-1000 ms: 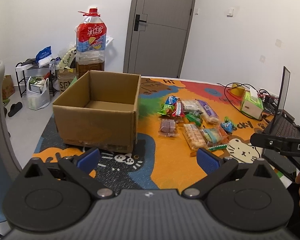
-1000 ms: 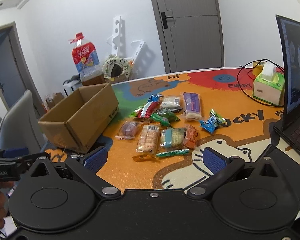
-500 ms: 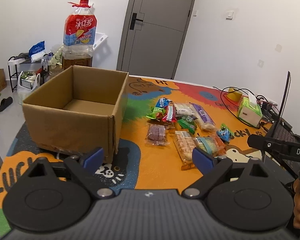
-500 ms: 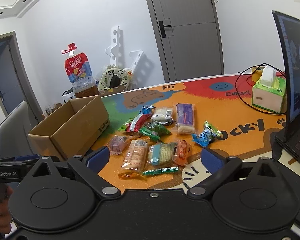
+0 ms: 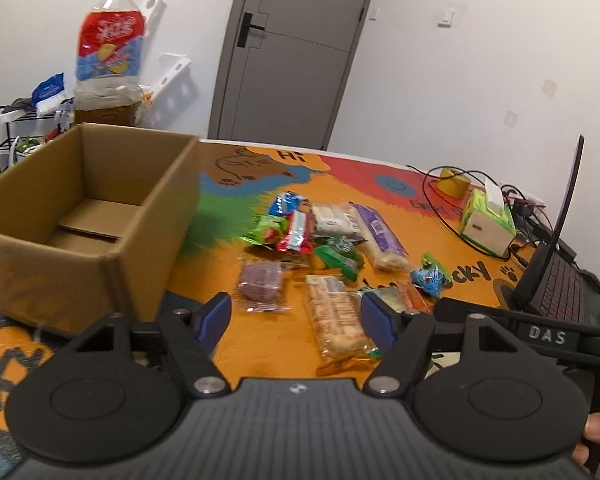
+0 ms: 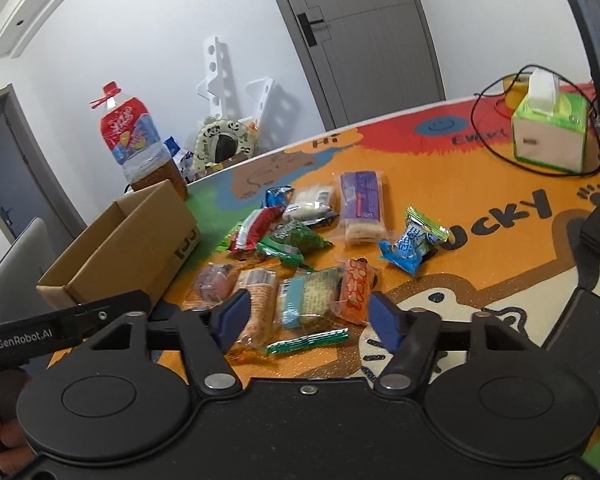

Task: Organize snacks
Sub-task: 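Grasp the wafer pack with the left tool while the right grasps the red snack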

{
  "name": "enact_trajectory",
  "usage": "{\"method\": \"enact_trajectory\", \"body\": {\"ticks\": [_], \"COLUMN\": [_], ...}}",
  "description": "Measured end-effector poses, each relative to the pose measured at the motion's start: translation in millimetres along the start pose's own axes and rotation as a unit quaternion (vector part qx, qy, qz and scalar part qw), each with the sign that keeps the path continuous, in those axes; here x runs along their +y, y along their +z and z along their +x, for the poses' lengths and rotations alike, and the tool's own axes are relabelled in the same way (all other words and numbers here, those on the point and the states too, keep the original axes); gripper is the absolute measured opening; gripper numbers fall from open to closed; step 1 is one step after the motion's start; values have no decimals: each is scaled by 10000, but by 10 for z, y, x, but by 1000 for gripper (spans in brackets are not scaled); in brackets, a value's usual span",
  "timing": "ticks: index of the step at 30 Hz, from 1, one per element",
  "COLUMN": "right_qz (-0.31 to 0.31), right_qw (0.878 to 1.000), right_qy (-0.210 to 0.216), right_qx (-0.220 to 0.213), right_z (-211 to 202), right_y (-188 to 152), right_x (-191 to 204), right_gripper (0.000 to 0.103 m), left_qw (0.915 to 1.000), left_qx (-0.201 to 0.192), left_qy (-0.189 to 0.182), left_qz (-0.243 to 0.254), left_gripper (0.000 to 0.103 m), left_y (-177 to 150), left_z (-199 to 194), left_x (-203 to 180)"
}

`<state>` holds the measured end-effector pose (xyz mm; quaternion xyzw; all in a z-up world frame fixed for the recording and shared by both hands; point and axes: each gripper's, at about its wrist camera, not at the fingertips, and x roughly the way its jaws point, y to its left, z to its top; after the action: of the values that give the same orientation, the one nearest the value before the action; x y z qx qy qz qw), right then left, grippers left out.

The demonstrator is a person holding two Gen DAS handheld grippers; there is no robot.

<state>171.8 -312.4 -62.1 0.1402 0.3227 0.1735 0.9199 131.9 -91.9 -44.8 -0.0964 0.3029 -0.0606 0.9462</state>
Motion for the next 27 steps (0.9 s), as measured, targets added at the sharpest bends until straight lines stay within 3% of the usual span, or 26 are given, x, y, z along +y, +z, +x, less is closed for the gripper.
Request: {"method": "enact_trajectory", "body": {"ticks": [5, 13, 15, 17, 21, 23, 27], "right_qz": [274, 415, 424, 466, 417, 437, 338], "right_qw": [9995, 9986, 9983, 9978, 9980, 9980, 9983], "right_qy": [-23, -43, -66, -95, -81, -76, -123], "right_qx": [139, 312, 404, 463, 464, 452, 466], "right_z": [188, 427, 487, 517, 511, 500, 553], "right_y": [40, 57, 63, 68, 73, 76, 94], "right_x": [-163, -283, -299, -322, -336, -347, -333], "right_gripper": [45, 42, 30, 24, 22, 21, 25], "left_qw": [9999, 9993, 9990, 9988, 9988, 9982, 9979], "left_qx": [118, 372, 433, 475, 479, 567, 507], "left_qy": [-34, -31, 15, 38, 72, 177, 312], "left_qz": [-25, -88, -107, -97, -44, 11, 241], "left_gripper": [63, 53, 51, 50, 49, 44, 44], "left_y": [-22, -9, -13, -25, -55, -51, -66], "left_z": [224, 584, 675, 747, 863, 917, 970], "left_x": [-90, -156, -175, -194, -238, -265, -311]}}
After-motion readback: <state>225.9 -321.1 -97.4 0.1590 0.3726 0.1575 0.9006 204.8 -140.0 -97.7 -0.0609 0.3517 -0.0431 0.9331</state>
